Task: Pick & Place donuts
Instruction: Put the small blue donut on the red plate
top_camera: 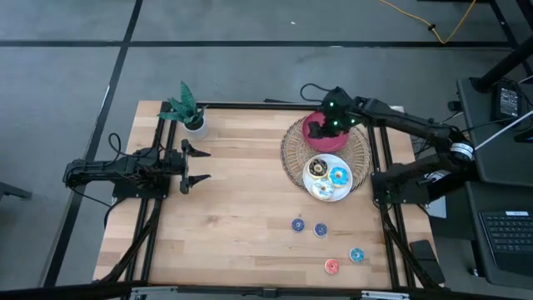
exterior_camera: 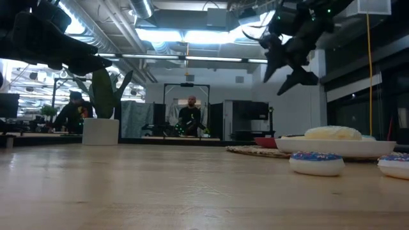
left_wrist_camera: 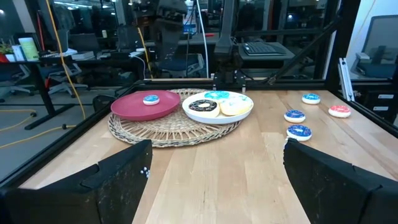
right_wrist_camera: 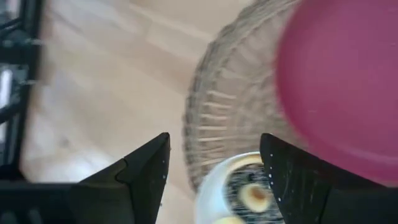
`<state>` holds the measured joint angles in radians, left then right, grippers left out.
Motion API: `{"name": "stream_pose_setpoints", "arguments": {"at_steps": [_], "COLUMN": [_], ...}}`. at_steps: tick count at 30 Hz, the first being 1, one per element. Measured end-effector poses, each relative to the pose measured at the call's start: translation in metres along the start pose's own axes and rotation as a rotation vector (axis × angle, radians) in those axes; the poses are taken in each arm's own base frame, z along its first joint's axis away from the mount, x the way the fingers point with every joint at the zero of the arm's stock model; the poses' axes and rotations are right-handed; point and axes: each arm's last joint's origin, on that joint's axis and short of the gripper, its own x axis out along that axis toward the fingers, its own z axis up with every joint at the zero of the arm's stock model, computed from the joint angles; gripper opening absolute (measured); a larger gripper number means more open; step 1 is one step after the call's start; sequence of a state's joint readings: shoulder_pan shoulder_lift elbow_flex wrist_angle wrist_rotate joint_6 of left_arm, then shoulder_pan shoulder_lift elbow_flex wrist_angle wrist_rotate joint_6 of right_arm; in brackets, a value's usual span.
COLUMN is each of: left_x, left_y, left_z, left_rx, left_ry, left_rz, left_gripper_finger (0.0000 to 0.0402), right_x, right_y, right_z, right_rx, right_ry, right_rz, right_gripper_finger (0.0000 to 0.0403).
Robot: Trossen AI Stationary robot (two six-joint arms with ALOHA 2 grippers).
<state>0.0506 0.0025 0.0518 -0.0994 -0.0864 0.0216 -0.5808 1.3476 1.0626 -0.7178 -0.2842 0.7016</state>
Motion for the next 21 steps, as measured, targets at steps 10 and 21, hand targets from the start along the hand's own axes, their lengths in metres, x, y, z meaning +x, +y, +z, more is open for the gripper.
{"name": "stream_pose_setpoints", "arguments": {"at_steps": [10, 21], "left_x": [0.0, 0.0], "left_y": [0.0, 0.0], "left_z": [0.0, 0.0], "left_rx": [0.0, 0.0], "left_ry": [0.0, 0.0], "left_rz": [0.0, 0.0], "left_gripper_finger": [0.0353, 0.0353], "right_x": [0.025, 0.057], "right_y": [0.047, 0.096], "right_z": [-0.025, -0.072], "right_rx": [0.057, -0.097], "right_ry": [0.026, -0.095], "right_rz": [0.144, 0.162], "right_gripper_finger": [0.025, 0.025]}}
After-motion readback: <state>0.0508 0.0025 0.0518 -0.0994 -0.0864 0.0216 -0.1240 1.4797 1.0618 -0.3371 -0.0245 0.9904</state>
